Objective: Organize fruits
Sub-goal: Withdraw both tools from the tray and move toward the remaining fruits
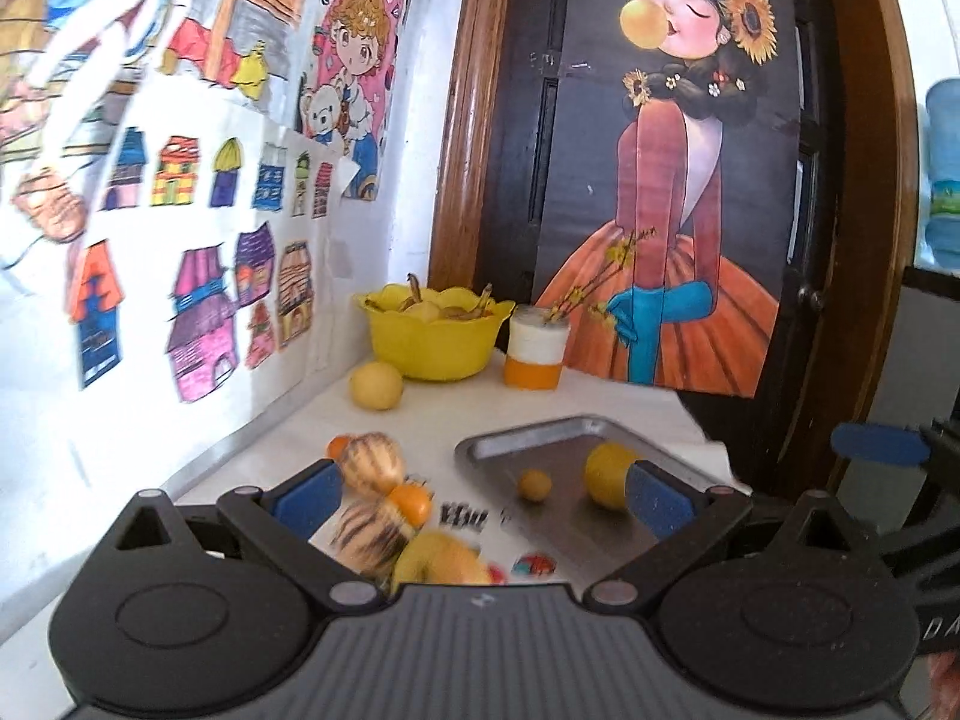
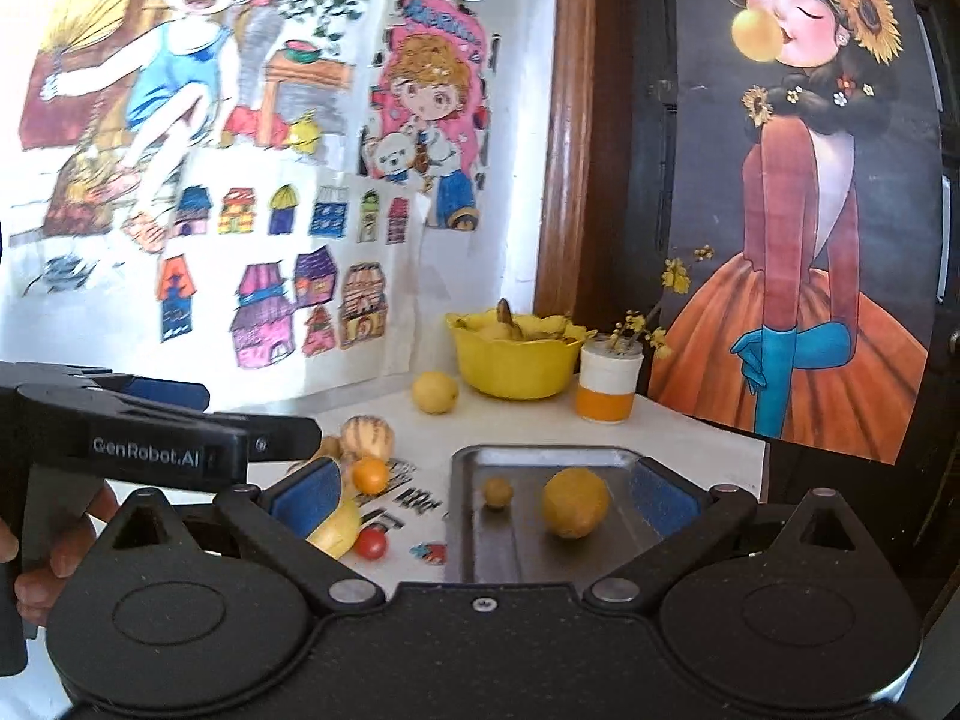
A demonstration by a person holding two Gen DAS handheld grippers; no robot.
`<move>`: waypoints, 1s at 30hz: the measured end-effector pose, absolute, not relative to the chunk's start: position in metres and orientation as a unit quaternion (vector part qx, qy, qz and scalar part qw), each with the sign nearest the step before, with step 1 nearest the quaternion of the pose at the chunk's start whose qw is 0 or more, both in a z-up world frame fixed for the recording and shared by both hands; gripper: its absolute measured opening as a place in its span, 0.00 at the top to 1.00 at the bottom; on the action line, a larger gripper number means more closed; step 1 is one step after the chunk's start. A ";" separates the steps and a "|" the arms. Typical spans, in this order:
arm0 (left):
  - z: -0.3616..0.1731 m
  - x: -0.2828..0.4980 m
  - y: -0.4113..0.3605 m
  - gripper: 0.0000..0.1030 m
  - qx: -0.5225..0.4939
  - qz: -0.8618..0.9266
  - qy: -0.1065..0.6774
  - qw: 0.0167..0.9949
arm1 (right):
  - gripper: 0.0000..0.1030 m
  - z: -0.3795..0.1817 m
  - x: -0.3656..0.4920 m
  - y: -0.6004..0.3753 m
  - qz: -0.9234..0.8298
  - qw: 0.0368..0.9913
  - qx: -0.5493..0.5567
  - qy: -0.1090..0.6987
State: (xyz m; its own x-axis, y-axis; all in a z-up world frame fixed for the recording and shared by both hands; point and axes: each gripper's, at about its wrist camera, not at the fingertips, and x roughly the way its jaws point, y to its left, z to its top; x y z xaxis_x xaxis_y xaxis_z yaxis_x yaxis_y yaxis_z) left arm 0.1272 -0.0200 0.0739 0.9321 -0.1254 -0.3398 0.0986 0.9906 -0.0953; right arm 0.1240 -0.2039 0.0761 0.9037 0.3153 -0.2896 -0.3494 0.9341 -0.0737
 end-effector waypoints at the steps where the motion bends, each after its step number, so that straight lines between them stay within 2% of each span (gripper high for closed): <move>1: 0.071 0.121 -0.018 0.00 -0.035 -0.055 0.178 0.982 | 0.01 0.074 0.118 -0.201 0.171 0.973 -0.066 0.139; 12: 0.034 0.079 0.007 0.00 -0.040 -0.045 0.227 0.972 | 0.01 0.036 0.088 -0.167 0.190 0.954 -0.118 0.198; 22: 0.013 0.079 0.032 0.00 -0.054 -0.025 0.283 0.957 | 0.01 0.010 0.092 -0.142 0.213 0.932 -0.133 0.262; 30: 0.010 0.084 0.037 0.00 -0.048 -0.030 0.289 0.956 | 0.01 0.001 0.104 -0.131 0.216 0.924 -0.144 0.280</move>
State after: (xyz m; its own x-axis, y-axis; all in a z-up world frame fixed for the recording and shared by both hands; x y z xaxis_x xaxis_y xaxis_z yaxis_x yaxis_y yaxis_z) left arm 0.0838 0.0373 0.0098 0.8311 -0.0842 -0.5496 0.0286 0.9936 -0.1089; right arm 0.1040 -0.1313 0.0011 0.7499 0.3189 -0.5797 -0.4798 0.8653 -0.1446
